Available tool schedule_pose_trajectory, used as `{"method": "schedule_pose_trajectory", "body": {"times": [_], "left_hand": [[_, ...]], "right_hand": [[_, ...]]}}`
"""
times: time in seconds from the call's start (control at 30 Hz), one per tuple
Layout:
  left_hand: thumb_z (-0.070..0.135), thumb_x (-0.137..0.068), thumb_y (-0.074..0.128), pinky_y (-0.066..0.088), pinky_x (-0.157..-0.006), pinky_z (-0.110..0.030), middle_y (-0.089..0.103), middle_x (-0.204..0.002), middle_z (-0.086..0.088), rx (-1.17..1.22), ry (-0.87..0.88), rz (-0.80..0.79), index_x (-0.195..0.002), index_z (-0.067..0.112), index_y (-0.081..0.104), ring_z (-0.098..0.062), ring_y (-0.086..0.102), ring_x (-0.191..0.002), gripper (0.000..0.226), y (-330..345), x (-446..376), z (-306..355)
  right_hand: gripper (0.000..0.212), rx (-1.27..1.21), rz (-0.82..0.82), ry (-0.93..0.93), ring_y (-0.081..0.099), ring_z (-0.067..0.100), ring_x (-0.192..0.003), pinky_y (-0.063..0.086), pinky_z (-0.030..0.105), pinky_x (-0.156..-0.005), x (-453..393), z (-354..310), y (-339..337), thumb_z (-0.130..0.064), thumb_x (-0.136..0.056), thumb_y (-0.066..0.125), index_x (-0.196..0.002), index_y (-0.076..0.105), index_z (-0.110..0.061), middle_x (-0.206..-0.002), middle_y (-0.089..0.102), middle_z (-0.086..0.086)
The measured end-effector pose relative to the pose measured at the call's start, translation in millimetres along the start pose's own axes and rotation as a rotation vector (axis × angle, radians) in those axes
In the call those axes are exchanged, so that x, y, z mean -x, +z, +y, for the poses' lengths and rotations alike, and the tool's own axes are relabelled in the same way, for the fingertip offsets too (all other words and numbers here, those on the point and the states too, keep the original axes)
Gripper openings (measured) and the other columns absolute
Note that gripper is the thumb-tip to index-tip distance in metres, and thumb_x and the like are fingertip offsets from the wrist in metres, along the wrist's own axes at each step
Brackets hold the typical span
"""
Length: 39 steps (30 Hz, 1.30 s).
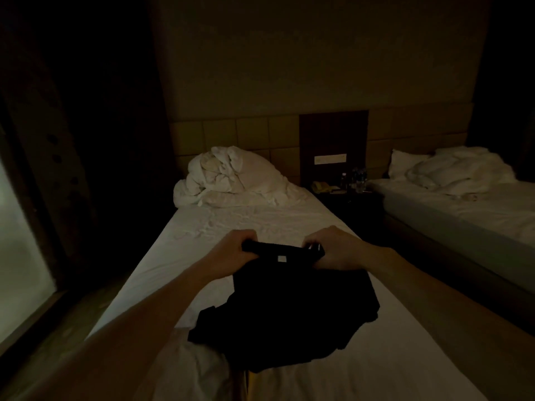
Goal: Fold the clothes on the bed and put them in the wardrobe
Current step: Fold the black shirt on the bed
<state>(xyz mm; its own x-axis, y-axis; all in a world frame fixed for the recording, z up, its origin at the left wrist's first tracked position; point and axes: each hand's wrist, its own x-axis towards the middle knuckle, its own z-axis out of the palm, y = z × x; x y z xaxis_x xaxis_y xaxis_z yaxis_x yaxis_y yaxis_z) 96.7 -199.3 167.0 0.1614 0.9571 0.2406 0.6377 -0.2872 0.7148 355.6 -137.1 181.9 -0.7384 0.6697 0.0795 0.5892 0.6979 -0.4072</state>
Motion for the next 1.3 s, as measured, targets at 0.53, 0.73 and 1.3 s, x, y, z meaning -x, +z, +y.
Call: {"method": "schedule_pose_trajectory", "body": {"times": [0.53, 0.73, 1.3], "left_hand": [[0.028, -0.077, 0.08, 0.053, -0.079, -0.032, 0.069, -0.092, -0.002, -0.22, 0.104, -0.009, -0.099, 0.017, 0.067, -0.015, 0.066, -0.086, 0.028, -37, 3, 19], [0.015, -0.084, 0.072, 0.047, -0.066, -0.023, 0.067, -0.073, 0.002, -0.329, 0.089, 0.295, -0.077, 0.022, 0.066, -0.004, 0.062, -0.069, 0.012, -52, 4, 40], [0.031, -0.099, 0.047, 0.035, -0.056, -0.031, 0.051, -0.056, 0.003, -0.58, 0.33, 0.956, -0.082, 0.017, 0.058, -0.023, 0.055, -0.054, 0.025, -86, 38, 163]], "right_hand": [[0.007, -0.824, 0.471, 0.175, 0.065, 0.01, -0.06, 0.046, 0.022, -0.061, 38, 31, -41, -0.008, -0.091, 0.065, -0.092, 0.068, -0.014, -0.074, 0.066, -0.001], [0.022, -0.602, 0.614, 0.144, 0.051, 0.025, -0.072, 0.036, 0.03, -0.07, 59, 26, -67, -0.021, -0.098, 0.056, -0.106, 0.057, -0.001, -0.087, 0.053, 0.016], [0.026, -0.191, 0.923, -0.192, 0.054, -0.001, -0.059, 0.036, 0.019, -0.056, 132, -41, -178, -0.04, -0.074, 0.076, -0.069, 0.063, -0.018, -0.063, 0.058, -0.001]]}}
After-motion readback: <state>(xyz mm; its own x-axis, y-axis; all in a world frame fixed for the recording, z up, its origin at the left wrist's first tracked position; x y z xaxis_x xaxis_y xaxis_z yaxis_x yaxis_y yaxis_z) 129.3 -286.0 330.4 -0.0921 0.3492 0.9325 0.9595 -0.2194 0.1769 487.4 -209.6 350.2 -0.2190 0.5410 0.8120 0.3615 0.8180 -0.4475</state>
